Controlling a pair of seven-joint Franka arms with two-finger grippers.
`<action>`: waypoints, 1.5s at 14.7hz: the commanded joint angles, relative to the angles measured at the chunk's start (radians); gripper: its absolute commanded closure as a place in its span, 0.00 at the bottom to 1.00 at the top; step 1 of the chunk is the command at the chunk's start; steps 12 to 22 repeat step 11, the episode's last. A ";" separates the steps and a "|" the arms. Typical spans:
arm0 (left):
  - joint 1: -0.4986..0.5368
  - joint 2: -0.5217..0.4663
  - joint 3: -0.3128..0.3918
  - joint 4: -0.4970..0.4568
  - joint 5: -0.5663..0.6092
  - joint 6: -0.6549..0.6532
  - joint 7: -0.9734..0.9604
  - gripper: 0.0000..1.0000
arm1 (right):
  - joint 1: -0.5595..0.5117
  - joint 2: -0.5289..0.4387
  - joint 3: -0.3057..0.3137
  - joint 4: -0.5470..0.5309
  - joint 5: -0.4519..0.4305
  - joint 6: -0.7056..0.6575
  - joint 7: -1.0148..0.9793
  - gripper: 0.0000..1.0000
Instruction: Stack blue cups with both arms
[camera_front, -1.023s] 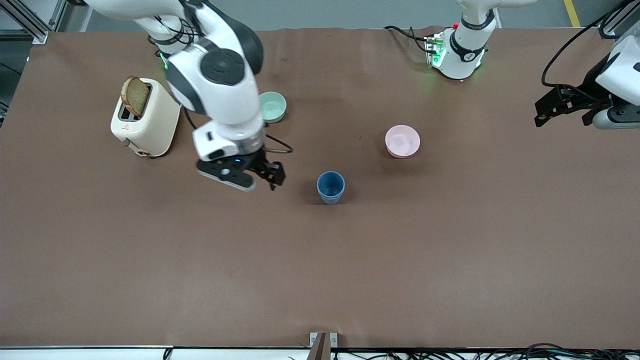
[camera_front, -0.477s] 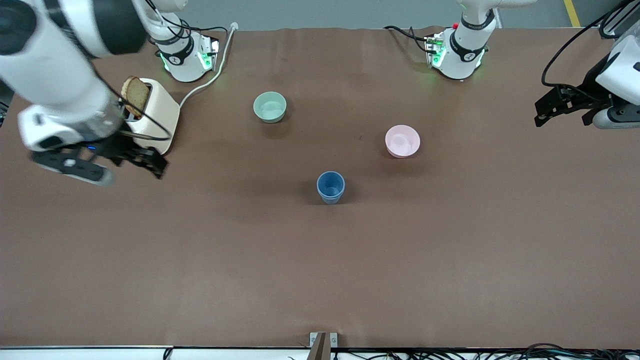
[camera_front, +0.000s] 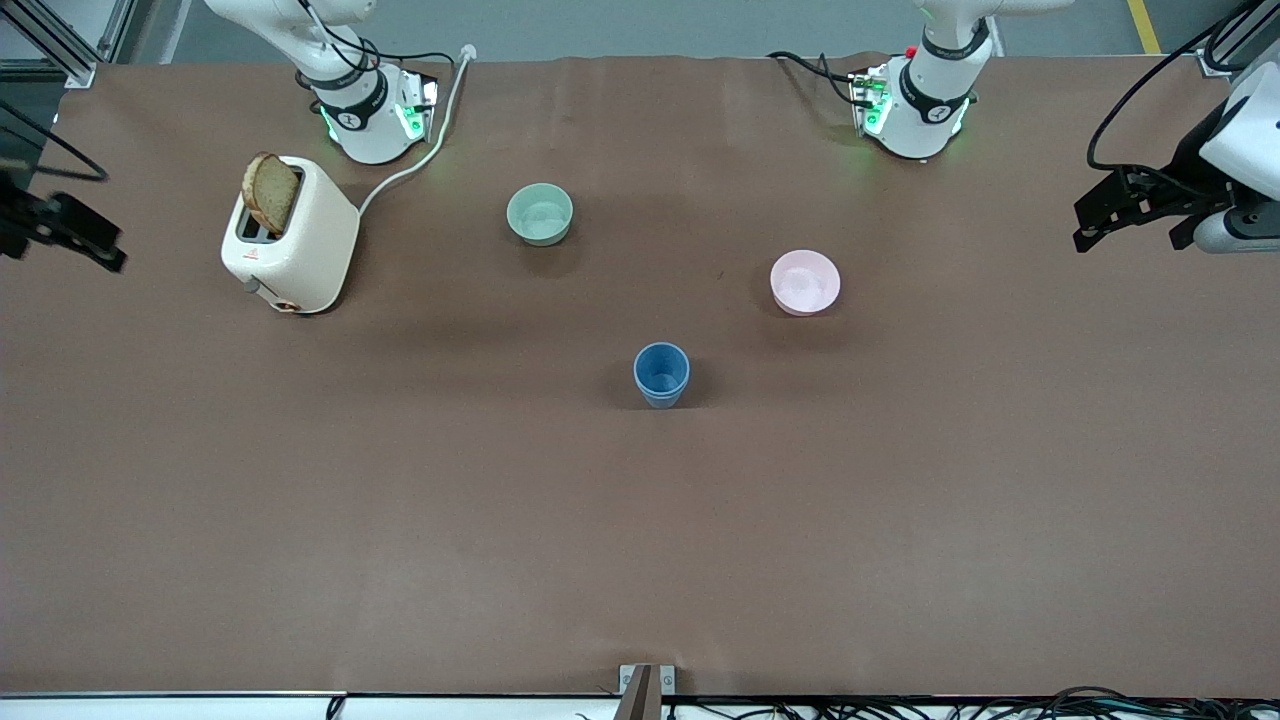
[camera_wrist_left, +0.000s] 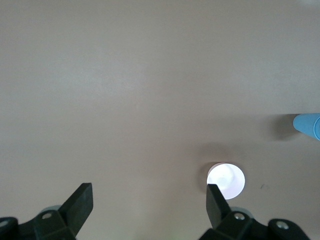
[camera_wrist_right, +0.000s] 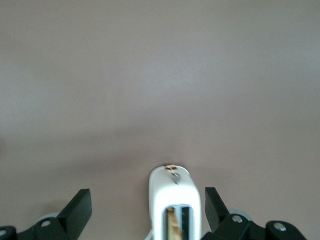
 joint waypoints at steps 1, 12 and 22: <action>-0.002 -0.007 -0.001 0.007 -0.001 0.000 -0.007 0.00 | 0.009 -0.070 -0.071 -0.047 0.030 -0.022 -0.122 0.00; 0.000 0.006 -0.001 0.033 0.000 -0.005 0.001 0.00 | 0.005 -0.056 -0.087 -0.044 0.090 -0.025 -0.130 0.00; 0.000 0.006 -0.001 0.033 0.000 -0.005 0.001 0.00 | 0.005 -0.056 -0.087 -0.044 0.090 -0.025 -0.130 0.00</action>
